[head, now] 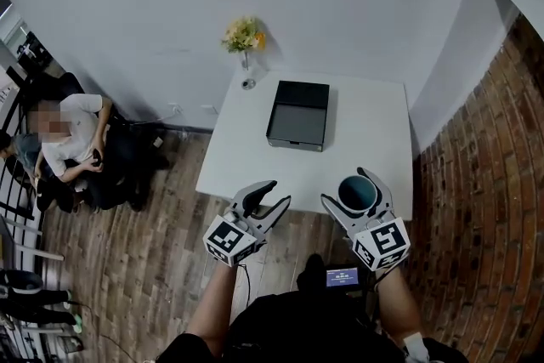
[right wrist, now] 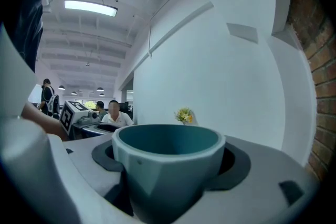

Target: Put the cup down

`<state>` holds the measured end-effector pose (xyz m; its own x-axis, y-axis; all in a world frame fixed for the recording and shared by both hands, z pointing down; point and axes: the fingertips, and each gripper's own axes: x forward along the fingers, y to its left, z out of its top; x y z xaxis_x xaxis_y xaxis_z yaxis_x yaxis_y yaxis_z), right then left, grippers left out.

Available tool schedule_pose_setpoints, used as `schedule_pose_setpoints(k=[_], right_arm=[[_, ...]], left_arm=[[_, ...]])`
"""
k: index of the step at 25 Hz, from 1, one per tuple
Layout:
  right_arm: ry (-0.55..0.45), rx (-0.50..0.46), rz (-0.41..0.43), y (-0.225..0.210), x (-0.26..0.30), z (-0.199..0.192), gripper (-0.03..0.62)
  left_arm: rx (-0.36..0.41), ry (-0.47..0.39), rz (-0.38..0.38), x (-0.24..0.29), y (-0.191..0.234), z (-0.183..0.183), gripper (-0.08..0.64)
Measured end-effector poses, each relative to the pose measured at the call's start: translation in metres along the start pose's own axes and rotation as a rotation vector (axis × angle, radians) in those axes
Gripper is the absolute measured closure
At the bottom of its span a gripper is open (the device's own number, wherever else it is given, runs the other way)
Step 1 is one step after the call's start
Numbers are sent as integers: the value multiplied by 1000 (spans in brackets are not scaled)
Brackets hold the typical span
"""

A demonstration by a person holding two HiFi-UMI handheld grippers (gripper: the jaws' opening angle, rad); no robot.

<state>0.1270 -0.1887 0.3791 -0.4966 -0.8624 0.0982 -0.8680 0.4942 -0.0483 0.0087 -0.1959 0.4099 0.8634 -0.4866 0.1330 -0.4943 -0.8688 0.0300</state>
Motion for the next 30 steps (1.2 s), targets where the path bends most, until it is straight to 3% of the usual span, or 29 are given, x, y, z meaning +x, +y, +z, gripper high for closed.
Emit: schedule_pose_setpoints(k=[6, 13, 30], right_arm=[[7, 21, 17, -30, 24, -4, 178], [12, 25, 24, -35, 32, -4, 178], [28, 4, -44, -29, 52, -3, 178]], left_arm=[[-11, 24, -2, 28, 15, -3, 391], [-21, 19, 7, 32, 20, -2, 391], [-7, 12, -69, 42, 38, -2, 391]])
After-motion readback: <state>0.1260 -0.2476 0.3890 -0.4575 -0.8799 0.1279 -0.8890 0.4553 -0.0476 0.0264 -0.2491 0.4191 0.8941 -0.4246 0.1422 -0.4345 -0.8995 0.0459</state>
